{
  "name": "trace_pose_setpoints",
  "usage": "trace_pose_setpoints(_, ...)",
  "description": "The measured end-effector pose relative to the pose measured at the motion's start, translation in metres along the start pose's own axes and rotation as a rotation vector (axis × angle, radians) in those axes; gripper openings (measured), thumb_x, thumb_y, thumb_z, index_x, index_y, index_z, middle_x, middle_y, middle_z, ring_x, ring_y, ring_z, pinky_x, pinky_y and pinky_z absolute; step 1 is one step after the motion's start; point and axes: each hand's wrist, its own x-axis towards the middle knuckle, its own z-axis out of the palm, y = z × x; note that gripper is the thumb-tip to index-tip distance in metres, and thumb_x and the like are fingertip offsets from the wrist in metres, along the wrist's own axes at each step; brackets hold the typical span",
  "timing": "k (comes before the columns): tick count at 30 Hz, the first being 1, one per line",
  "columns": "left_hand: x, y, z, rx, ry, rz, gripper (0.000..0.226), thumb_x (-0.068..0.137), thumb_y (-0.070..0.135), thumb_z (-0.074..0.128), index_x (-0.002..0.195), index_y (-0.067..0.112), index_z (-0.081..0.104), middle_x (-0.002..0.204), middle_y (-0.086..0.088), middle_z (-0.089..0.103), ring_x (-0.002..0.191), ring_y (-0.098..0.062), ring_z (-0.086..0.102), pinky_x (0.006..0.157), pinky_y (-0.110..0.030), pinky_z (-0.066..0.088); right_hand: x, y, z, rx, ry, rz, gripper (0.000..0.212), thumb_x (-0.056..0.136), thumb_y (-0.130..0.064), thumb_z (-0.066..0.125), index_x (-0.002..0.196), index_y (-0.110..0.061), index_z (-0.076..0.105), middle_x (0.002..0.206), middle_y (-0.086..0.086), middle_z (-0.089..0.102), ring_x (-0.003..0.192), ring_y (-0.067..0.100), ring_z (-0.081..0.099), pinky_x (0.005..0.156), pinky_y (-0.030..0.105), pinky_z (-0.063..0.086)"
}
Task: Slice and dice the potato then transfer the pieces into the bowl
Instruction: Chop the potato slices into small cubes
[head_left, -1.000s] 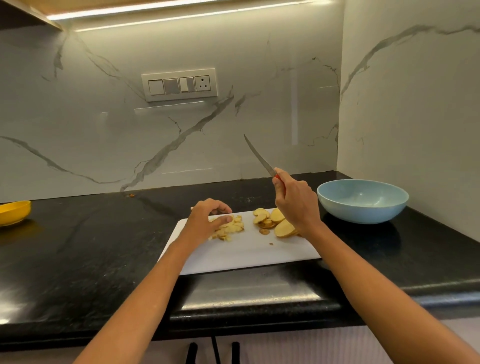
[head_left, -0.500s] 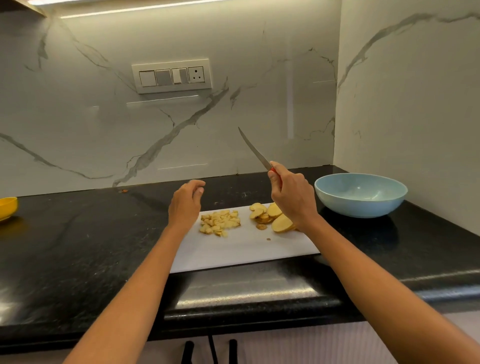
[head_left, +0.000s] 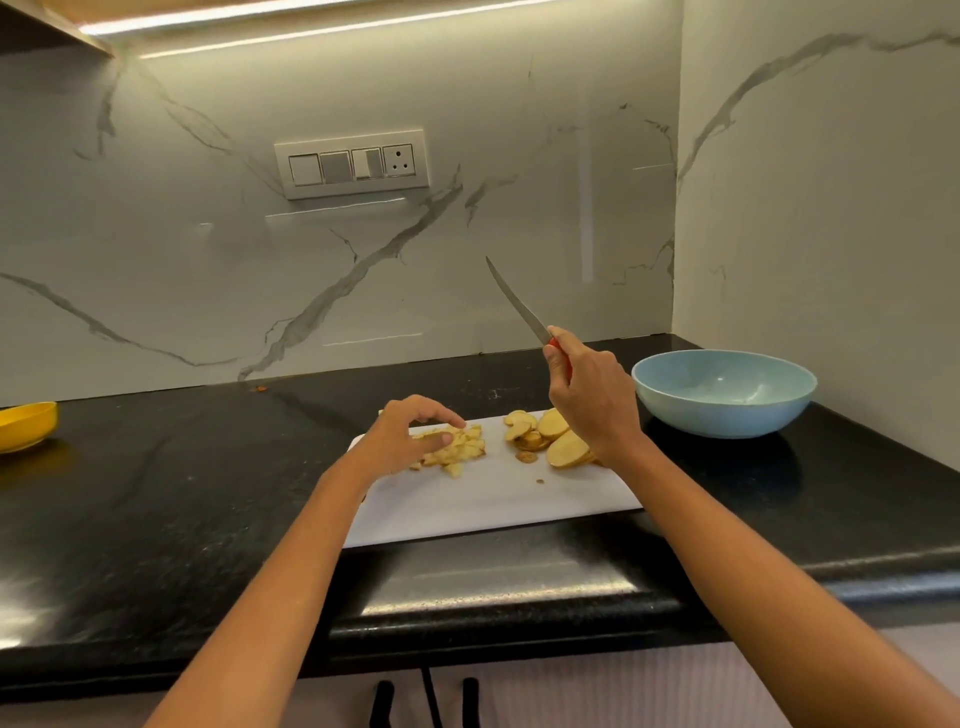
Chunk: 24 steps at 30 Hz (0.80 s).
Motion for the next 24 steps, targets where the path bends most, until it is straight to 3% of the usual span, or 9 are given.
trace_pose_setpoints(3, 0.001, 0.005, 0.010, 0.175, -0.060, -0.051, 0.015, 0.077, 0.045, 0.070, 0.090, 0.040, 0.064, 0.115, 0.010, 0.052, 0.121, -0.018, 0.039, 0.103, -0.047, 0.033, 0.000, 0.000, 0.000, 0.004, -0.004, -0.008, 0.038, 0.100, -0.025, 0.041, 0.132, -0.007, 0.052, 0.079, 0.007, 0.068, 0.059, 0.013, 0.057, 0.057, 0.027, 0.051)
trace_pose_setpoints(9, 0.005, 0.012, 0.019, 0.309, -0.014, -0.059, 0.008, 0.087, 0.028, 0.062, 0.082, 0.033, 0.057, 0.121, 0.007, 0.051, 0.123, -0.016, 0.032, 0.095, -0.036, 0.025, 0.001, 0.000, 0.001, 0.003, -0.006, -0.005, 0.038, 0.100, -0.025, 0.041, 0.132, -0.008, 0.052, 0.082, 0.007, 0.069, 0.063, 0.015, 0.060, 0.060, 0.028, 0.053)
trace_pose_setpoints(13, 0.004, 0.006, 0.015, 0.260, 0.009, -0.066, 0.020, 0.091, 0.021, 0.056, 0.080, 0.038, 0.059, 0.120, 0.006, 0.053, 0.125, -0.018, 0.034, 0.102, -0.041, 0.028, 0.000, 0.002, 0.000, -0.003, 0.000, 0.008, 0.038, 0.100, -0.025, 0.041, 0.132, -0.008, 0.052, 0.083, 0.007, 0.070, 0.065, 0.015, 0.062, 0.062, 0.029, 0.055)
trace_pose_setpoints(15, 0.003, 0.002, 0.006, 0.169, -0.042, -0.048, 0.026, 0.086, 0.022, 0.065, 0.080, 0.047, 0.061, 0.120, 0.007, 0.053, 0.125, -0.020, 0.037, 0.106, -0.048, 0.028, 0.000, 0.002, 0.000, -0.006, 0.003, 0.014, 0.038, 0.100, -0.025, 0.041, 0.132, -0.008, 0.052, 0.082, 0.007, 0.069, 0.064, 0.014, 0.060, 0.060, 0.028, 0.054)
trace_pose_setpoints(19, -0.006, 0.009, -0.003, -0.007, -0.223, -0.095, 0.026, 0.070, 0.019, 0.080, 0.087, 0.034, 0.067, 0.126, 0.007, 0.045, 0.121, -0.012, 0.038, 0.104, -0.033, 0.027, -0.001, 0.003, -0.001, -0.008, 0.008, 0.025, 0.038, 0.100, -0.025, 0.041, 0.131, -0.007, 0.053, 0.082, 0.007, 0.070, 0.064, 0.015, 0.062, 0.060, 0.028, 0.053)
trace_pose_setpoints(22, -0.004, 0.002, 0.000, 0.026, -0.100, -0.042, 0.025, 0.070, 0.021, 0.080, 0.074, 0.043, 0.070, 0.118, 0.009, 0.054, 0.119, -0.013, 0.046, 0.109, -0.047, 0.028, -0.001, 0.003, -0.002, -0.013, 0.009, 0.034, 0.037, 0.100, -0.026, 0.040, 0.130, -0.008, 0.053, 0.078, 0.006, 0.069, 0.062, 0.016, 0.062, 0.059, 0.031, 0.055)
trace_pose_setpoints(24, -0.001, -0.002, 0.004, 0.023, -0.017, 0.010, 0.030, 0.075, 0.015, 0.076, 0.070, 0.044, 0.070, 0.108, 0.007, 0.060, 0.113, -0.015, 0.052, 0.104, -0.051, 0.035, -0.001, 0.004, -0.001, -0.019, 0.005, 0.043, 0.037, 0.101, -0.026, 0.040, 0.130, -0.008, 0.053, 0.075, 0.005, 0.067, 0.060, 0.015, 0.060, 0.058, 0.032, 0.055)
